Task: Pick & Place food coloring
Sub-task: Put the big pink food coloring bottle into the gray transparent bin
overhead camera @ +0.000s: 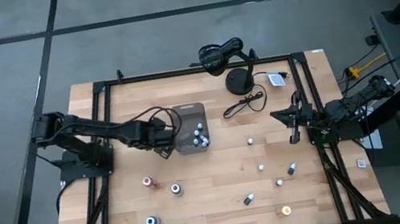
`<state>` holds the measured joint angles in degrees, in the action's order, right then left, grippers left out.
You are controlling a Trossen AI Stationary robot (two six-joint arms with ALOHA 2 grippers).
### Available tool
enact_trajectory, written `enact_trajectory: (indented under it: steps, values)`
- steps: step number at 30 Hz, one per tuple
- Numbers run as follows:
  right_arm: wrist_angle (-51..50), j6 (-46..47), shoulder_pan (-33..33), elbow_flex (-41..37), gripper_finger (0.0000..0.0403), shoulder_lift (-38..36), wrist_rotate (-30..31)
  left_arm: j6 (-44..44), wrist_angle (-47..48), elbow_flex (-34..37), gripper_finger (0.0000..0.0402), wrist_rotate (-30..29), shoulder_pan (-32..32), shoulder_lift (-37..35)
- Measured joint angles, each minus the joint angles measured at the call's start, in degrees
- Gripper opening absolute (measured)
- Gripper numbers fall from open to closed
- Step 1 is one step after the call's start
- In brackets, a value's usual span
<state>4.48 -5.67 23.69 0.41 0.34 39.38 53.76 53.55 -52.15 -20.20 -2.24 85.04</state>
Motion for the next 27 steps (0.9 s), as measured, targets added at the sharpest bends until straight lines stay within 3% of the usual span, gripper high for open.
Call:
enact_trajectory:
  steps: [11, 19, 27]
  values:
    - [0.0, 0.0, 0.0, 0.0, 0.0015, 0.0, 0.0, -2.7, -2.9, -0.4, 0.0192, -0.1, 1.6, 1.7]
    - [0.0, 0.0, 0.0, 0.0, 0.0015, 0.0, 0.0, -3.2, -2.8, -0.2, 0.0145, -2.4, 1.6, 1.6]
    - [0.0, 0.0, 0.0, 0.0, 0.0015, 0.0, 0.0, -5.0, -0.8, -2.3, 0.0146, 0.1, 1.6, 0.7]
